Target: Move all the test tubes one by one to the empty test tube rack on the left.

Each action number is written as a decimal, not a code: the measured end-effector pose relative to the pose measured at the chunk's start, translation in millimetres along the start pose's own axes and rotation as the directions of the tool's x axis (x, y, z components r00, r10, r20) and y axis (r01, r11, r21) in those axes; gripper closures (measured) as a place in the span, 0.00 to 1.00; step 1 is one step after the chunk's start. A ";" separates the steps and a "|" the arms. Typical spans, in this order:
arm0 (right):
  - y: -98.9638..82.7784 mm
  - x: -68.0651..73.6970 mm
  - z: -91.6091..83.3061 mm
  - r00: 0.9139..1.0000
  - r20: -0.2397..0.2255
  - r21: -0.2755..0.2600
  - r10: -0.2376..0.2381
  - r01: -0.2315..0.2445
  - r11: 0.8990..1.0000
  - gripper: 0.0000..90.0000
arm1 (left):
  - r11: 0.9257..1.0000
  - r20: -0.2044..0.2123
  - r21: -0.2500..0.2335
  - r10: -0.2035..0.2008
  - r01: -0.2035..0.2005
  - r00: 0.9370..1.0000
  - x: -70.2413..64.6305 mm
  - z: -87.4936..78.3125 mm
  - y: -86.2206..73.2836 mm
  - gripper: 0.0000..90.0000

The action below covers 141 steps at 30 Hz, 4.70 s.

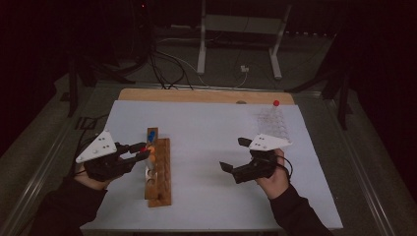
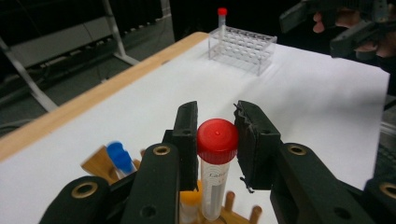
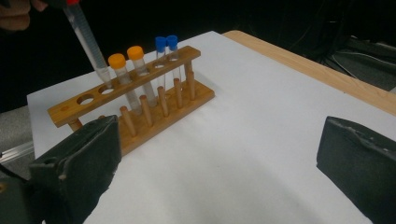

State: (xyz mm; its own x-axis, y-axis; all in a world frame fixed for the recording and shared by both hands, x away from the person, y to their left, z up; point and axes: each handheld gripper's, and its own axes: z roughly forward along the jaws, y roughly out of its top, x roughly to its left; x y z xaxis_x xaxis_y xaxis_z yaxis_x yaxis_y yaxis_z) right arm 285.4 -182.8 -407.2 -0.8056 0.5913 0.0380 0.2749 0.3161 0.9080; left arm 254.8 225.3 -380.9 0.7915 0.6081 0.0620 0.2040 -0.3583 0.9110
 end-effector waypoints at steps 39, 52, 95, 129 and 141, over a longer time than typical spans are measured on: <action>10.9 -26.0 -9.5 0.998 0.031 -0.066 -0.053 0.055 0.996 0.00 | 0.996 0.073 -0.029 -0.080 0.082 0.994 -5.7 15.8 -38.3 0.19; 6.1 -122.6 -17.9 0.968 0.252 -0.043 -0.003 0.014 0.999 0.00 | 0.991 0.058 -0.078 -0.102 0.106 0.993 -0.6 5.2 -43.8 0.03; -27.5 -253.2 17.0 0.861 0.471 0.107 0.193 -0.272 0.956 0.83 | 0.988 0.020 -0.090 -0.126 0.127 0.992 9.3 -0.5 -51.4 0.03; 21.2 -110.3 -1.5 0.986 0.165 0.101 -0.032 0.015 0.995 0.83 | 0.992 0.106 -0.061 -0.100 0.107 0.989 -1.2 18.9 -15.1 0.03; 11.3 -31.6 12.3 0.990 -0.068 0.107 -0.120 0.127 0.986 0.83 | 0.997 0.162 -0.029 -0.066 0.072 0.984 -12.8 46.8 9.2 0.03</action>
State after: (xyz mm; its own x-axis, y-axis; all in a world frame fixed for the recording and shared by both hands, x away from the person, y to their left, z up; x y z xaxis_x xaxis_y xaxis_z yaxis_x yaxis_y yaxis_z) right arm 320.4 -188.8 -403.3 -0.8668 0.4969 -0.0428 0.2248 0.4658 0.8558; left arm 273.5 181.0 -392.3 0.8593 0.5073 -0.0657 0.2437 -0.2931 0.9245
